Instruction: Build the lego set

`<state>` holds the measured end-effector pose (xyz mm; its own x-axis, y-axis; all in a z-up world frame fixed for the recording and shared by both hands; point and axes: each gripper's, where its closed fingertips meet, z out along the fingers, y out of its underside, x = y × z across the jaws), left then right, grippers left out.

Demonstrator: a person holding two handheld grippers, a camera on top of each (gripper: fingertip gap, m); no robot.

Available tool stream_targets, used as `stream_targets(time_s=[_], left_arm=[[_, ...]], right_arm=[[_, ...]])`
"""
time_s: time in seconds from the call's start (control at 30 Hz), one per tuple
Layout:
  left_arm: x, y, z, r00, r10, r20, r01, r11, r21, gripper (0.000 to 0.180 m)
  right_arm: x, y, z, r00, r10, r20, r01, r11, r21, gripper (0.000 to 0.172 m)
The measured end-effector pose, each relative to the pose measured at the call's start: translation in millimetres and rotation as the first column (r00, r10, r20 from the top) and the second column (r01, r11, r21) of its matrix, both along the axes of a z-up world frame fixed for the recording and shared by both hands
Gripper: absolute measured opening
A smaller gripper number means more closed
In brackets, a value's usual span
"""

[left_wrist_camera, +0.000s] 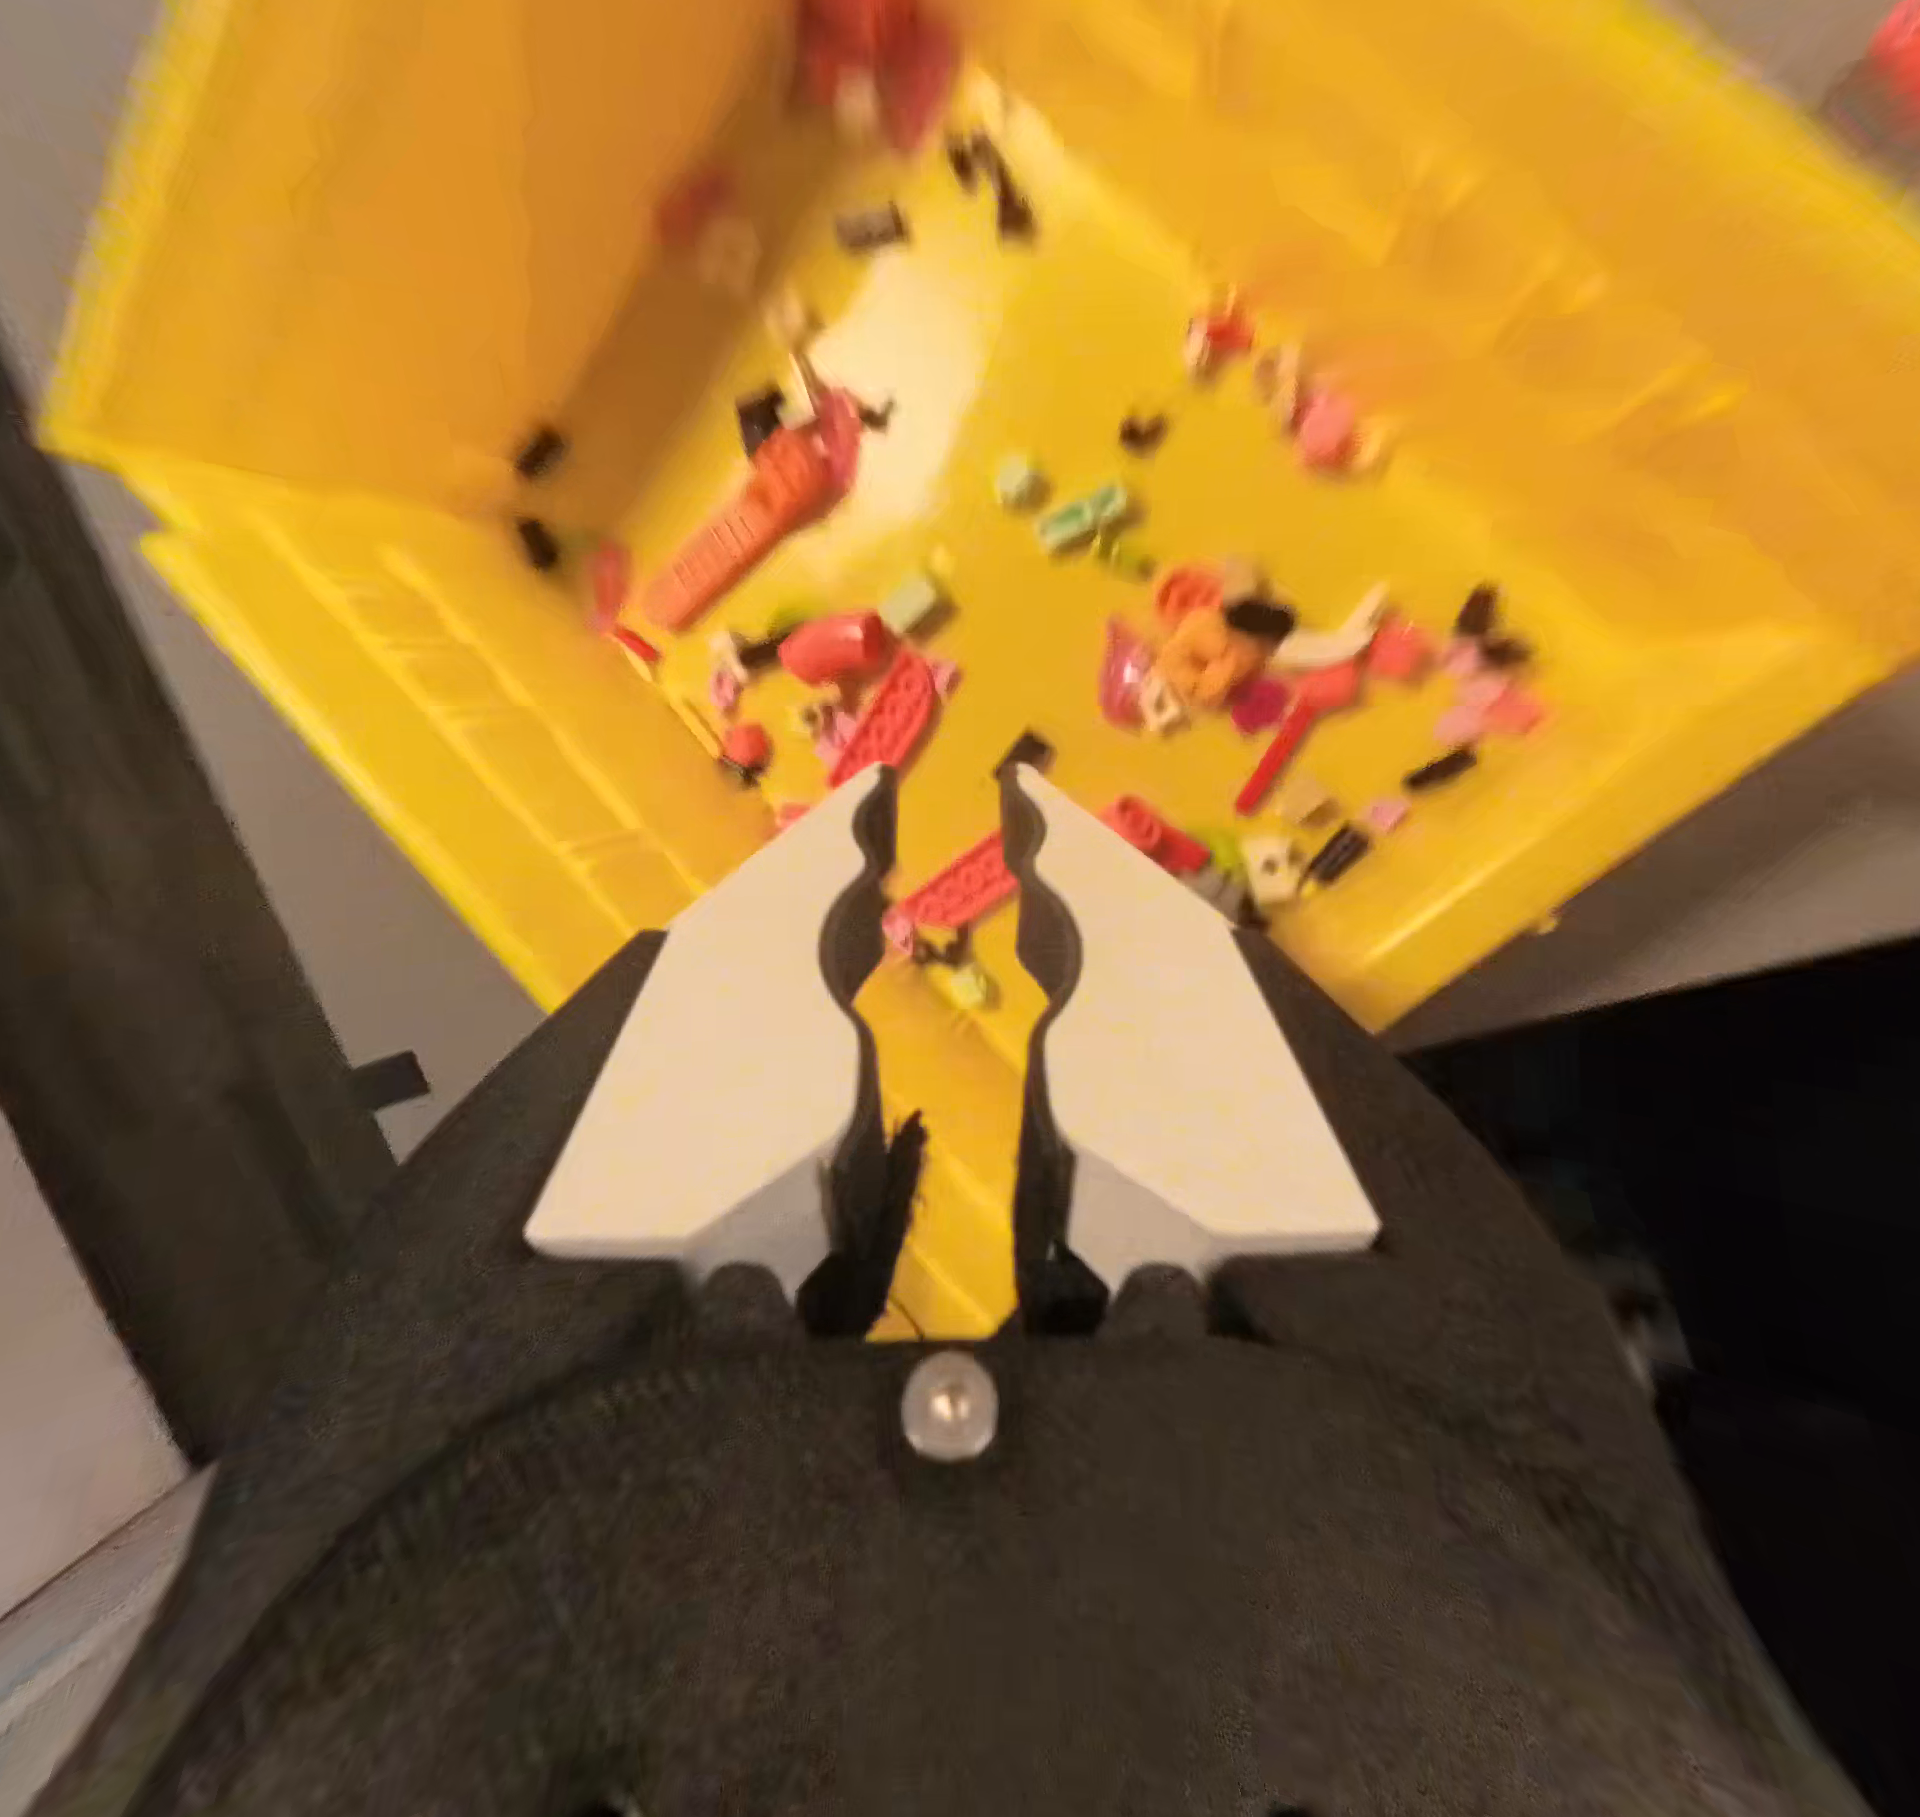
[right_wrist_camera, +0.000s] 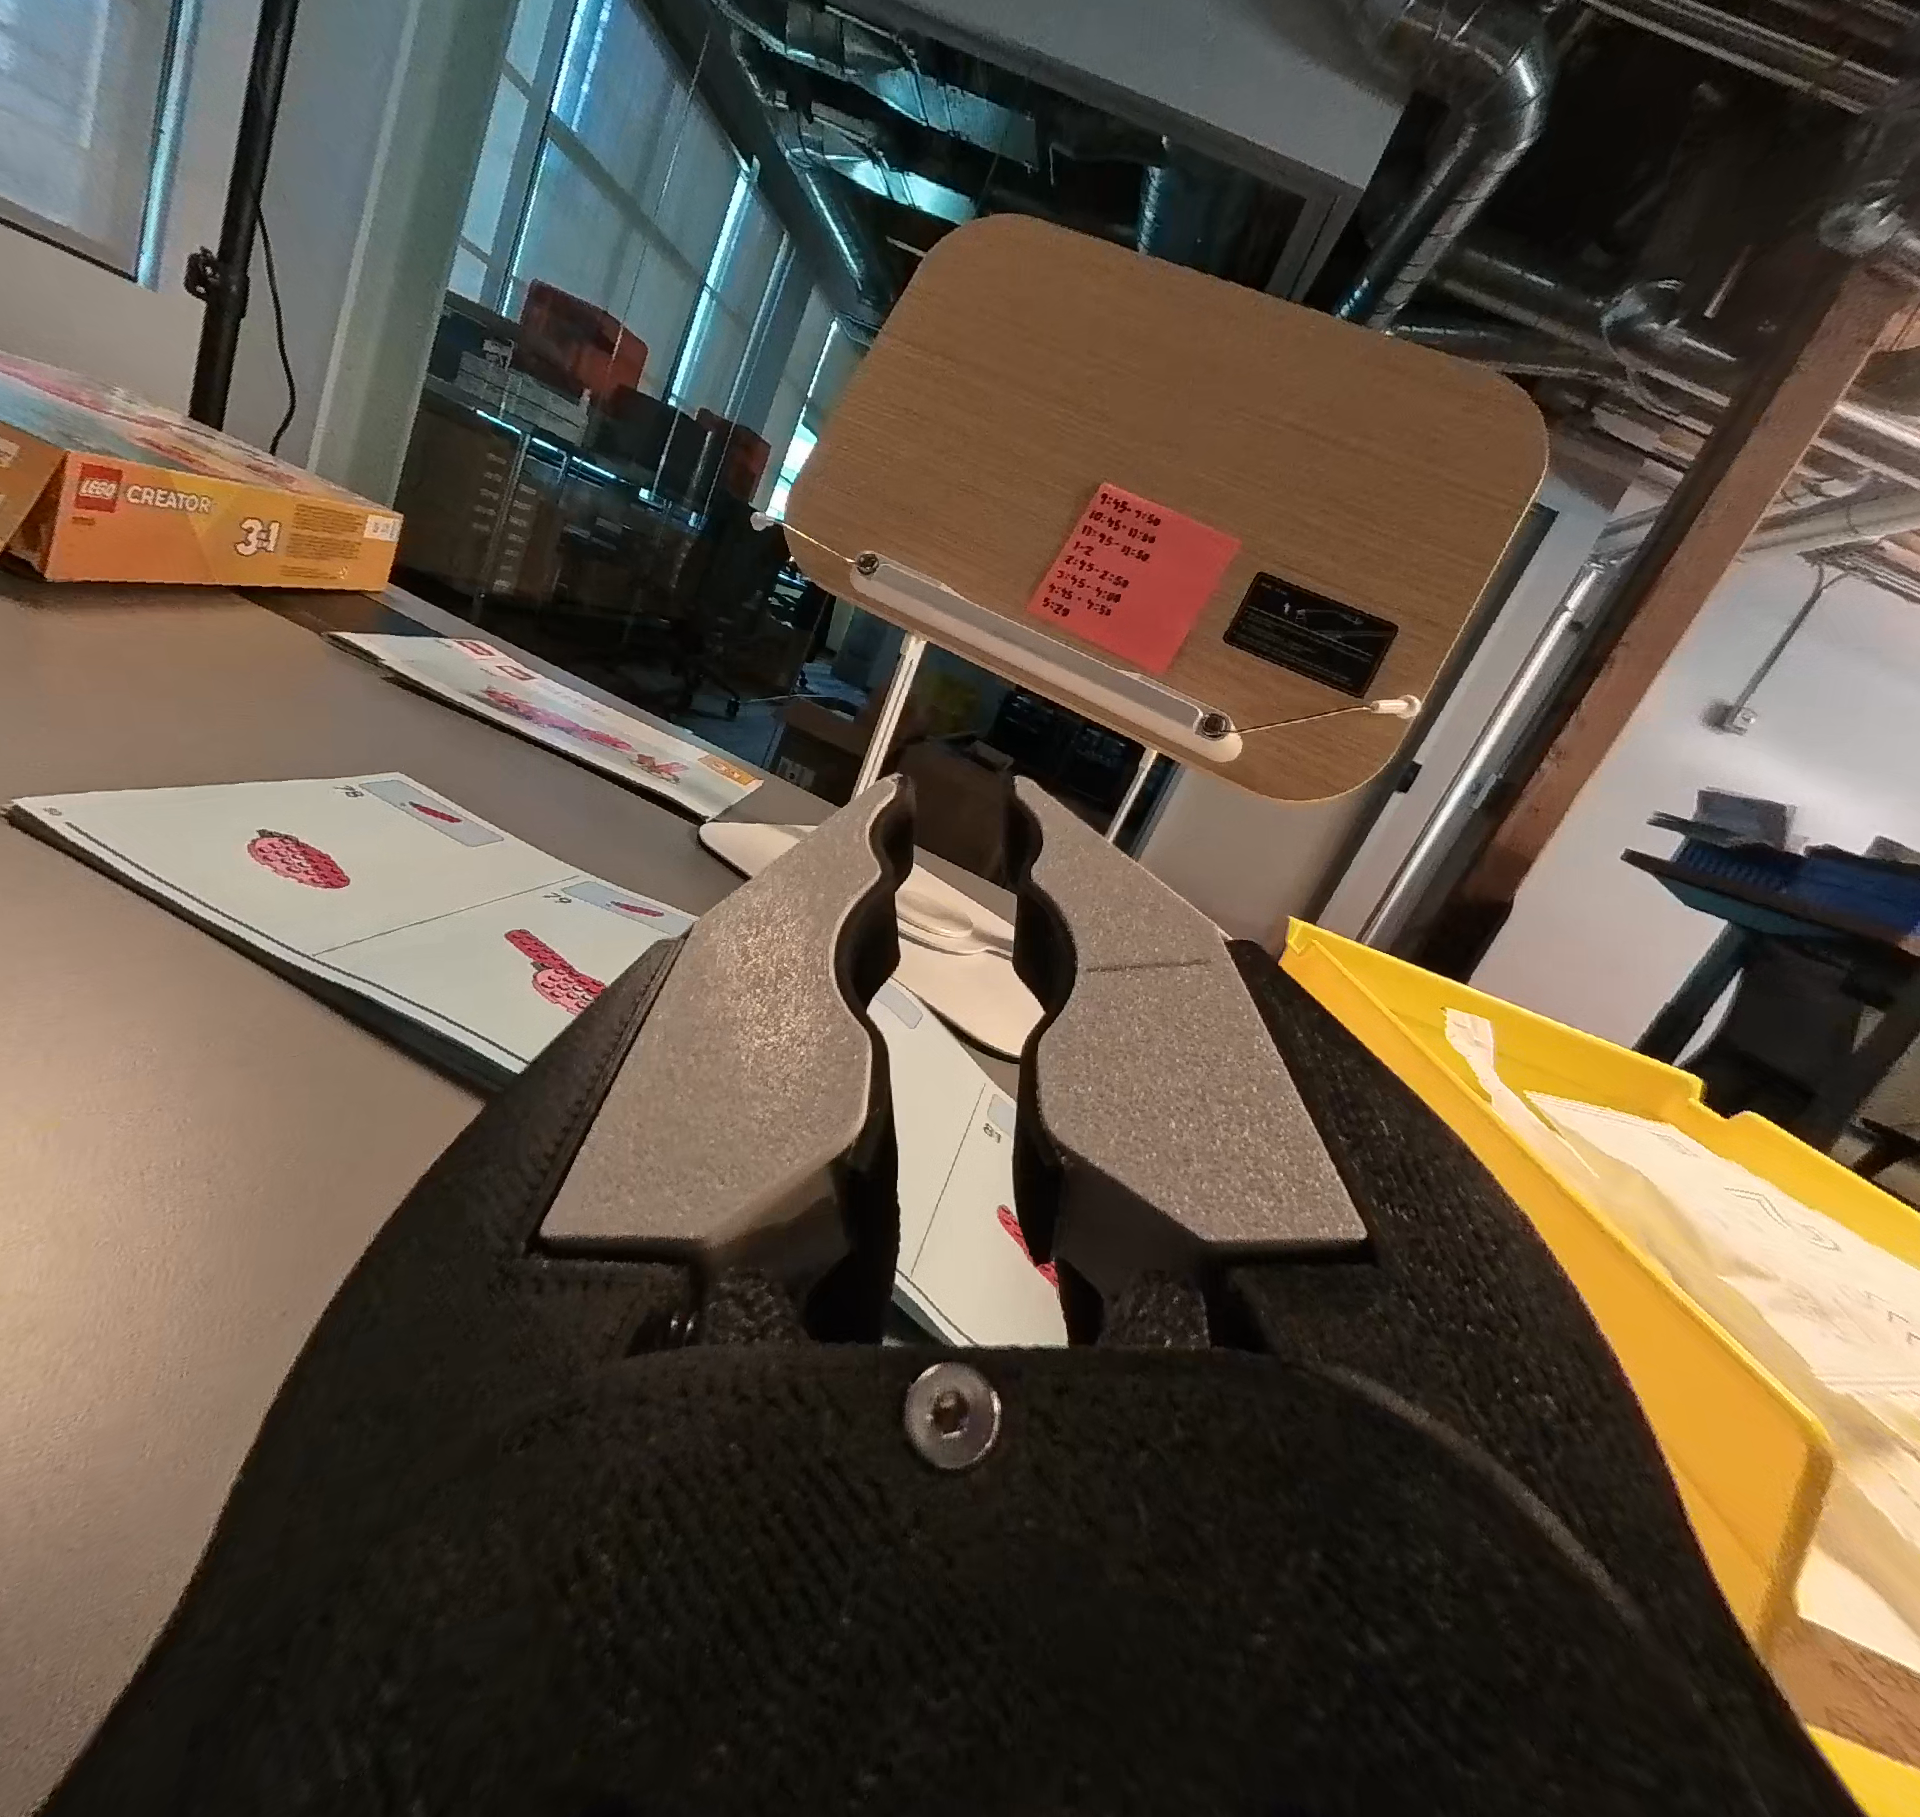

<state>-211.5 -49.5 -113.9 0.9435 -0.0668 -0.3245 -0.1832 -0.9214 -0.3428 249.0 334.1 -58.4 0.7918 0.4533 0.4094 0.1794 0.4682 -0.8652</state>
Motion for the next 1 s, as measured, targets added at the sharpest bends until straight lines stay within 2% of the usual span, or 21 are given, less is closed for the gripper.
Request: stream_targets(time_s=[0.1, 0.2, 0.27, 0.37, 0.47, 0.6, 0.7, 0.8, 0.9, 0.97, 1.0], left_arm=[[3.5, -9.1, -30.7, 0.982, -0.116, 0.147, 0.149, 0.961, -0.233, 0.023], [-10.0, -18.6, -44.9, 0.971, -0.188, 0.148, 0.232, 0.892, -0.387, 0.031], [-8.3, -27.8, -53.6, 0.951, -0.238, 0.2, 0.305, 0.834, -0.459, 0.041], [-10.5, -38.9, -66.0, 0.937, -0.28, 0.209, 0.349, 0.758, -0.551, 0.042], [-16.6, -42.4, -73.1, 0.934, -0.306, 0.187, 0.356, 0.725, -0.59, 0.042], [-17.7, -43.6, -74.9, 0.945, -0.271, 0.183, 0.326, 0.738, -0.591, 0.04], [-14.6, -44.6, -75.2, 0.943, -0.283, 0.176, 0.332, 0.75, -0.572, 0.016], [-14.7, -44.8, -74.7, 0.951, -0.276, 0.141, 0.306, 0.768, -0.563, 0.015], [-17.9, -41.2, -71.0, 0.941, -0.335, 0.053, 0.308, 0.778, -0.547, 0.015], [-17.7, -23.2, -53.9, 0.932, -0.358, -0.064, 0.291, 0.84, -0.458, 0.015], [-13.4, -7.4, -37.4, 0.922, -0.361, -0.141, 0.291, 0.884, -0.365, 0.015]], right_arm=[[-1.2, -0.3, -0.6, 1.0, 0.003, 0.007, -0.003, 1.0, 0.001, 0.013], [-2.2, -0.4, -1.4, 1.0, 0.007, 0.013, -0.007, 1.0, 0.0, 0.013], [-2.8, -0.3, -1.7, 1.0, 0.008, 0.015, -0.008, 1.0, -0.001, 0.013], [-3.9, -0.1, -2.4, 1.0, 0.013, 0.018, -0.013, 1.0, -0.003, 0.013], [-4.6, 0.4, -2.9, 1.0, 0.015, 0.019, -0.015, 1.0, -0.006, 0.013], [-5.5, 2.0, -3.8, 1.0, 0.013, 0.021, -0.012, 1.0, -0.012, 0.013], [-5.9, 2.3, -3.8, 1.0, 0.016, 0.017, -0.016, 1.0, -0.016, 0.013], [-6.3, 3.2, -4.4, 1.0, 0.021, 0.011, -0.02, 1.0, -0.024, 0.013], [-7.3, 2.5, -4.2, 0.999, 0.032, 0.006, -0.032, 0.999, -0.026, 0.013], [-8.6, 1.7, -4.3, 0.999, 0.044, 0.002, -0.044, 0.999, -0.029, 0.013], [-9.4, 1.1, -4.3, 0.999, 0.051, 0.001, -0.051, 0.998, -0.03, 0.013]])
